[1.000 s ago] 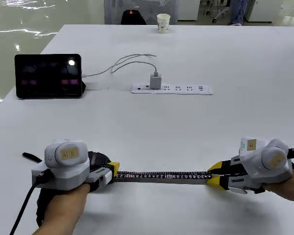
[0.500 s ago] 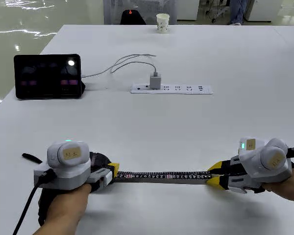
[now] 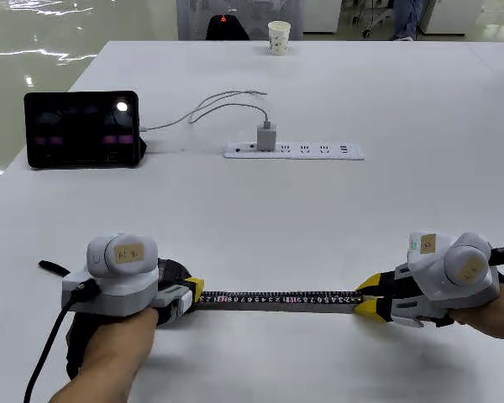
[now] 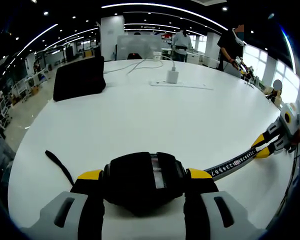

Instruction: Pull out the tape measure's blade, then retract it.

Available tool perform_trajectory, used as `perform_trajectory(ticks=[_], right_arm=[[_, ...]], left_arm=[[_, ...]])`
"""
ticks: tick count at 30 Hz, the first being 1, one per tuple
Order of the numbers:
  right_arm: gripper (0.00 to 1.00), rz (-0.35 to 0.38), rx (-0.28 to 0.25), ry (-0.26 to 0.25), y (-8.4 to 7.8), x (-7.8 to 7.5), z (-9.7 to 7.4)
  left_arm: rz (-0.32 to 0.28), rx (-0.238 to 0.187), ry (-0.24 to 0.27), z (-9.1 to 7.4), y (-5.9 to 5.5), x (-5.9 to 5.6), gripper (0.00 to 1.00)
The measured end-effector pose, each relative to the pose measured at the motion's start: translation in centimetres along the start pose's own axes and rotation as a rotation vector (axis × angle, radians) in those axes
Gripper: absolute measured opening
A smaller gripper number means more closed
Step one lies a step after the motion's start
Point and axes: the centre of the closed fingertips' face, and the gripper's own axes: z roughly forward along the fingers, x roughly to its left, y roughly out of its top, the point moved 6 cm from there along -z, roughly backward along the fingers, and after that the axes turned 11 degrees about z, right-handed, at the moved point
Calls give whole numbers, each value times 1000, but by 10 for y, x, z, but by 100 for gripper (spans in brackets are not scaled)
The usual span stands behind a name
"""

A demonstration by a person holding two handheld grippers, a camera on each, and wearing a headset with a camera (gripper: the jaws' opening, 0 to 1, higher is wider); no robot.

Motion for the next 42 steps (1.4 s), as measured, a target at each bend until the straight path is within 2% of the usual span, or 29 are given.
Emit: perform_trajectory(ticks=[33, 42], right_arm=[[9, -6, 16, 6, 2, 1, 1], [9, -13, 1, 22, 12, 5, 9]], left_arm=[[-8, 0, -19, 1, 1, 2, 57], [-23, -3, -24, 0, 0, 3, 57]])
